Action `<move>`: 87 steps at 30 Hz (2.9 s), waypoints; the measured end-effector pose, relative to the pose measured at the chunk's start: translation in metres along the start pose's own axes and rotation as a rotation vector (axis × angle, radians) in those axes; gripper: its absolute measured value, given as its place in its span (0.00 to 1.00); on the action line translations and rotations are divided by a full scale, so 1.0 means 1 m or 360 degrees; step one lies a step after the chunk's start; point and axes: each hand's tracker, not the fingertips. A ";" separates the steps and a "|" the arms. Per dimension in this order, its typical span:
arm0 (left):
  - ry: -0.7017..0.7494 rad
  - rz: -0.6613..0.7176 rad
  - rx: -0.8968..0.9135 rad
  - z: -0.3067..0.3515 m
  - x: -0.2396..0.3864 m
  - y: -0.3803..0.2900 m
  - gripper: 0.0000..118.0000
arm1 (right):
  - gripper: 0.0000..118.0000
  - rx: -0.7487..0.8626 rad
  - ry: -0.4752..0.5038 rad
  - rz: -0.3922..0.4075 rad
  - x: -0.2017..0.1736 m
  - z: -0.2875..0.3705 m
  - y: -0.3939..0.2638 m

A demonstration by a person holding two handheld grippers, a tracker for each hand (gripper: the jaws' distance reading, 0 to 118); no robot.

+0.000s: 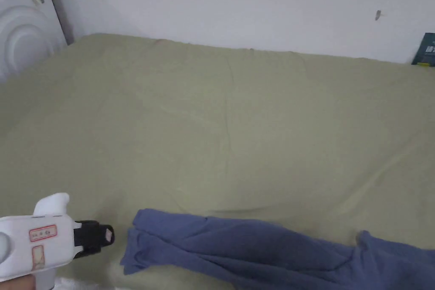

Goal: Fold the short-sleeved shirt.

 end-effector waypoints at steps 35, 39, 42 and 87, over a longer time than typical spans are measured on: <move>-0.0647 0.0226 -0.0478 -0.124 -0.020 0.034 0.05 | 0.01 0.0041 -0.0225 0.0002 0.001 0.014 0.016; -0.0610 0.0203 -0.0383 -0.094 -0.023 0.047 0.05 | 0.01 0.0055 -0.0210 -0.0013 0.003 0.015 0.016; -0.0458 0.0151 -0.0318 -0.065 -0.030 0.057 0.05 | 0.01 0.0060 -0.0183 -0.0027 0.005 0.013 0.015; -0.0042 -0.0507 -0.0300 -0.070 0.200 -0.002 0.27 | 0.01 -0.0124 -0.0005 -0.0097 0.019 -0.006 -0.016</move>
